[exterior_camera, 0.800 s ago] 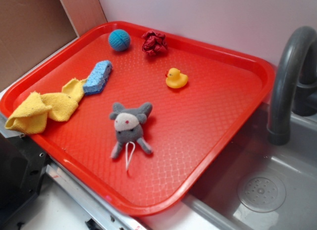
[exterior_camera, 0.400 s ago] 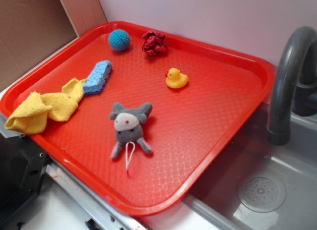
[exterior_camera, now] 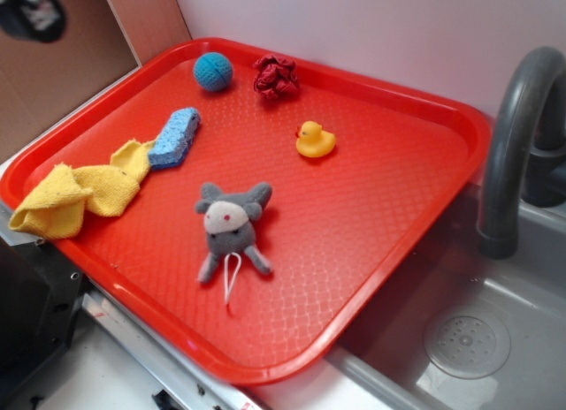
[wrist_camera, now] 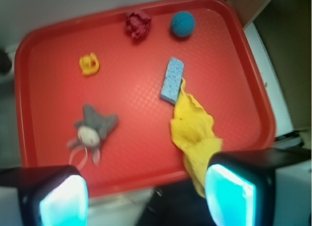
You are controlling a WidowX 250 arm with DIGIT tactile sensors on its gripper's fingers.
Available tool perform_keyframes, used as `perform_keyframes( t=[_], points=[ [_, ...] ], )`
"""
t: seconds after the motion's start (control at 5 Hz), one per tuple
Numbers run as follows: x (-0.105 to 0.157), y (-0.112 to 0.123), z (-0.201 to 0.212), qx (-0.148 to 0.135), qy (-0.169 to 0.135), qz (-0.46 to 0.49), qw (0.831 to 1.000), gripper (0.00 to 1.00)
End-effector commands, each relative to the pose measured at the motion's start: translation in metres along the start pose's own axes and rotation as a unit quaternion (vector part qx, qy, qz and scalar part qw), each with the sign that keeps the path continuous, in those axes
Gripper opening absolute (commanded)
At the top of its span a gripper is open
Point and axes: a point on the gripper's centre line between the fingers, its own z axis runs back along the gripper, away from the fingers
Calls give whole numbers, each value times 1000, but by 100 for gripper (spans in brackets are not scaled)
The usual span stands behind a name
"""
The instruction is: Grab the yellow duck.
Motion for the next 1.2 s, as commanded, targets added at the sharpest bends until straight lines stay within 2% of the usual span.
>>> perform_keyframes(
  t=[0.0,0.2,0.4,0.6,1.0],
  points=[
    [39,-50,-43,-17,-26,0,1000,100],
    [61,-63,-72,12,-34,28,999,100],
    [76,-71,-102,19,-28,9,999,100],
    [84,-75,-117,31,-28,2,999,100],
    [104,-76,-156,77,-16,-13,997,100]
  ],
)
